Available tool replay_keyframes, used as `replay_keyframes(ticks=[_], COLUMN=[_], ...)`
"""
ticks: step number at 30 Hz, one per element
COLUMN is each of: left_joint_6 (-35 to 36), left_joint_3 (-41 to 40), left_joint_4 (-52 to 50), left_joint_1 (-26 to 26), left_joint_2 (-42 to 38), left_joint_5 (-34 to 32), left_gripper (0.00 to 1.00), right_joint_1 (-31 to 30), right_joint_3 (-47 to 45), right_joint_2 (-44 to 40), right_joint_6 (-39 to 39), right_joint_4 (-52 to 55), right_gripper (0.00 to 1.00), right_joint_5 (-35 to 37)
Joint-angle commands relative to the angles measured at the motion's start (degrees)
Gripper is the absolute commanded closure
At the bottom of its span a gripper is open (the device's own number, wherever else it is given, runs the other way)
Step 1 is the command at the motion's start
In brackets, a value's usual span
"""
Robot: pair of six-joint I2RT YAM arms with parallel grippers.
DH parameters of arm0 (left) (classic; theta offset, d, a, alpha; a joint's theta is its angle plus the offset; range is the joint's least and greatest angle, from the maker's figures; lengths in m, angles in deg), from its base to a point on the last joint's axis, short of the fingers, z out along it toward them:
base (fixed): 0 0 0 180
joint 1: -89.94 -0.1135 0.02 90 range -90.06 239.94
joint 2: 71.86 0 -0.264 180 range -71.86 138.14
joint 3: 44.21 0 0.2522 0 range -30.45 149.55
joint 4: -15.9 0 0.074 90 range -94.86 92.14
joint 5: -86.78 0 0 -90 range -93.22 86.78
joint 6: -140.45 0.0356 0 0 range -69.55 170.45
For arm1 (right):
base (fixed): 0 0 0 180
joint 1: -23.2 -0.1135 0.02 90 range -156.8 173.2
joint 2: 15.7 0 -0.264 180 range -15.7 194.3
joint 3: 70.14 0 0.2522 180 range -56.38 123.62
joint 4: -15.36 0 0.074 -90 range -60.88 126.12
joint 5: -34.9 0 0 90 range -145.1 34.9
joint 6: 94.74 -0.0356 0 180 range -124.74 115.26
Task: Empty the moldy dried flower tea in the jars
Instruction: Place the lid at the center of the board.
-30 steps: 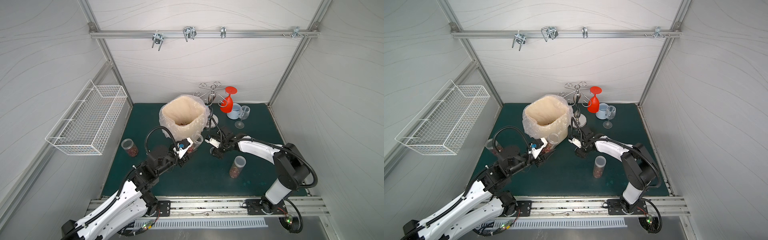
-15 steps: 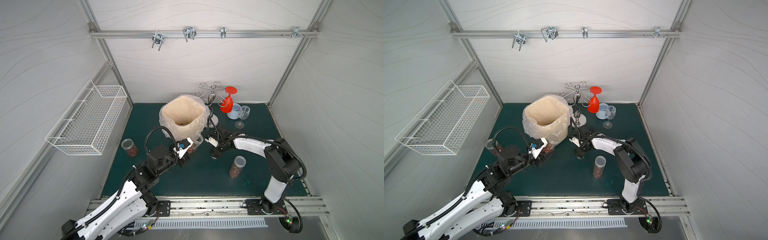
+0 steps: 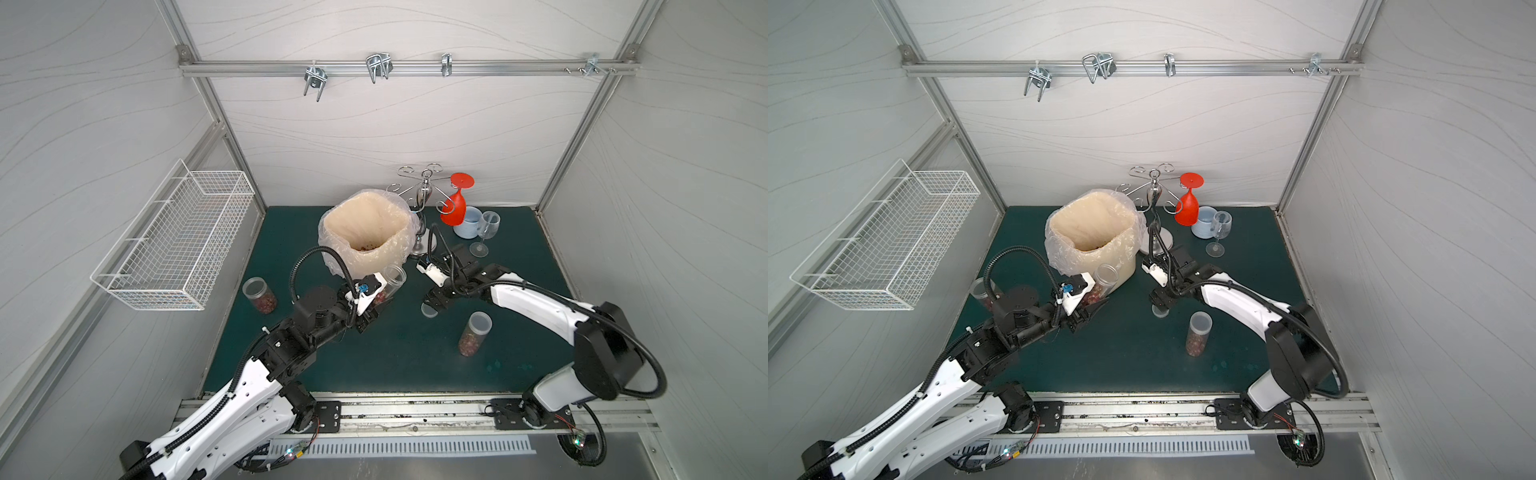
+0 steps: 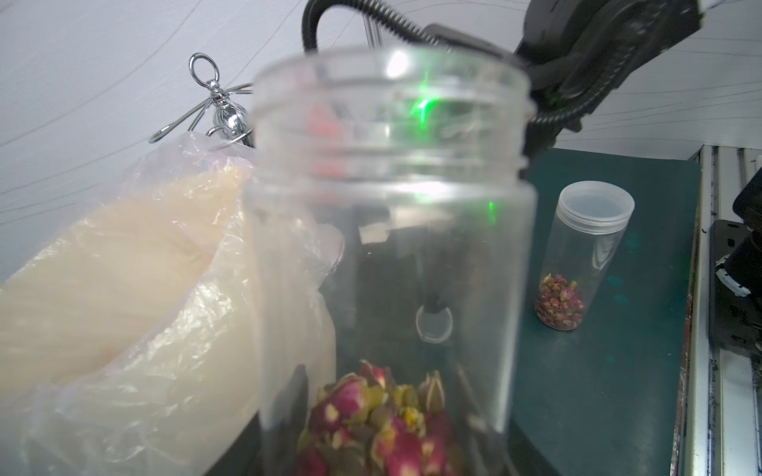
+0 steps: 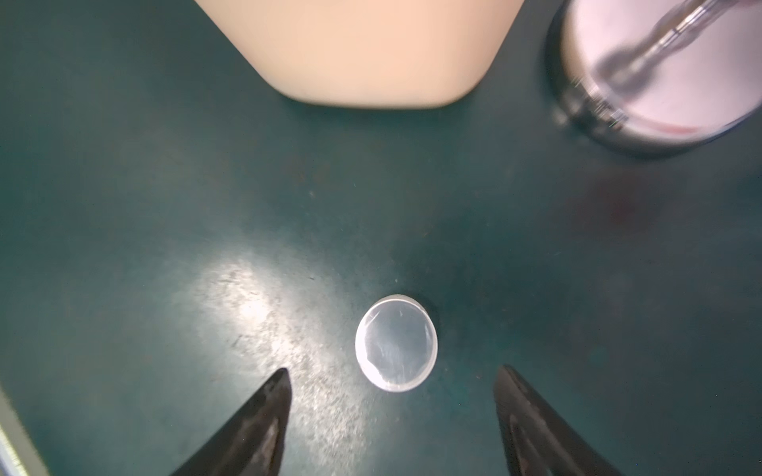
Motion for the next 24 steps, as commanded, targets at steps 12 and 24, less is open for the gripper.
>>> replay_keyframes(ticks=[12, 24], left_joint_6=[15.28, 26.65], left_joint_3=[25.71, 41.1], left_joint_4=[-21.04, -29.93], left_joint_1=[-2.43, -9.05], left_joint_2=[13.11, 23.65], left_joint_5=[-13.23, -18.96], left_gripper=[0.81, 0.81], right_joint_1=[0.49, 0.47], right_joint_3=[-4.38, -6.35], right_joint_2=[-17.48, -23.83], right_joint_6=[-4.15, -4.92], right_joint_4=[-2.27, -6.52], right_gripper=[0.01, 0.01], right_joint_5=[-2.41, -2.86])
